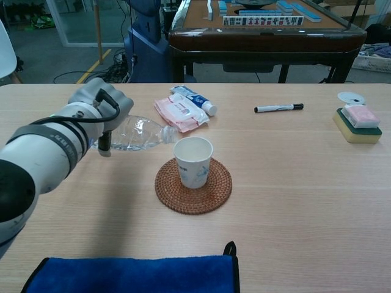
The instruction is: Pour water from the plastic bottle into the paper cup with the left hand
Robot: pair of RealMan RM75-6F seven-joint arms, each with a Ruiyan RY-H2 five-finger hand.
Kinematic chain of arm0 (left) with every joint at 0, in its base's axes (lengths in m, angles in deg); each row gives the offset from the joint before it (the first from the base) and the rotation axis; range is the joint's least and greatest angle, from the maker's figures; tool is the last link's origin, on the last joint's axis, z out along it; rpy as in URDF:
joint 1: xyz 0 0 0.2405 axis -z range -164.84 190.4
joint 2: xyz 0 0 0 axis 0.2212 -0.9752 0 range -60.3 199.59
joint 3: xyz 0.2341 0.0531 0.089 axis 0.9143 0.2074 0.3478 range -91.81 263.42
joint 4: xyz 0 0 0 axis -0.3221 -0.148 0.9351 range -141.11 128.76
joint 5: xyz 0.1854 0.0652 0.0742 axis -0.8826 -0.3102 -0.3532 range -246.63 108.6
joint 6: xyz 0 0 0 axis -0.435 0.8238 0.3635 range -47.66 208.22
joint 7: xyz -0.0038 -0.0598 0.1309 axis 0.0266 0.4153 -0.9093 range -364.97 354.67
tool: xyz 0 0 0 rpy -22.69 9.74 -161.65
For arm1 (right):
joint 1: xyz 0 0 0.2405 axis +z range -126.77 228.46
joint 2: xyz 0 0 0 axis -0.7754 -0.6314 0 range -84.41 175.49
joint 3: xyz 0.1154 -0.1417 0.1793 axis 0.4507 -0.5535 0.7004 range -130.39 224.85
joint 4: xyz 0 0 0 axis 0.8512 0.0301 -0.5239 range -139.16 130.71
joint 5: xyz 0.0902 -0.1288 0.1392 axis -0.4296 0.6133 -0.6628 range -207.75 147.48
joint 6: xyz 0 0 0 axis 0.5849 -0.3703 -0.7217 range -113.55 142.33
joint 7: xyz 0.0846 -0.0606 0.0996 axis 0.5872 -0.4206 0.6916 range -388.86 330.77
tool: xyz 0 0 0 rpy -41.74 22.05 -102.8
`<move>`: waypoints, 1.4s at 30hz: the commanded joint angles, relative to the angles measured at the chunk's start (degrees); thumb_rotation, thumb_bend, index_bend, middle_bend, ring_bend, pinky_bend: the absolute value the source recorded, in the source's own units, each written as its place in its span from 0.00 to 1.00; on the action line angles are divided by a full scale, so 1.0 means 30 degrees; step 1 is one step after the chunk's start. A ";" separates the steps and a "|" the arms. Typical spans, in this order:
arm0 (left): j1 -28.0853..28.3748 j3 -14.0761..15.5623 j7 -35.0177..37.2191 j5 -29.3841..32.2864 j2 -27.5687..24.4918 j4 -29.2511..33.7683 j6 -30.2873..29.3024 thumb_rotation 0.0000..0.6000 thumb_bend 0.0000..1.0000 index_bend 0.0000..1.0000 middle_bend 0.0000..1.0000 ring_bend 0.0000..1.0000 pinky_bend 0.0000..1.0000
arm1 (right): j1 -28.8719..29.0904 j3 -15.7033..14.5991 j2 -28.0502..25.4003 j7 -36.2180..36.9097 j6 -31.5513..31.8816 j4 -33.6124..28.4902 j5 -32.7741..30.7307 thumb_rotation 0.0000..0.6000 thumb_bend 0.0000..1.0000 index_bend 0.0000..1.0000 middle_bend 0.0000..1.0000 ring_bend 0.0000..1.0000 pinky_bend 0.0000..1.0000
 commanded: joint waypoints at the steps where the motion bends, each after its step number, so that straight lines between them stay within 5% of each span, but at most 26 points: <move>1: 0.0036 -0.0047 0.0016 0.0078 0.0034 0.0003 -0.0033 1.00 0.12 0.72 0.76 0.39 0.37 | -0.0003 0.0004 -0.0008 0.0017 0.0012 -0.0001 -0.0002 1.00 0.08 0.31 0.42 0.26 0.41; 42: 0.1326 -0.0145 -0.1780 0.0483 0.0826 -0.0348 -0.1145 1.00 0.12 0.72 0.76 0.39 0.40 | -0.0068 0.0036 -0.0181 0.0551 0.0138 0.0063 -0.0045 1.00 0.08 0.31 0.42 0.26 0.41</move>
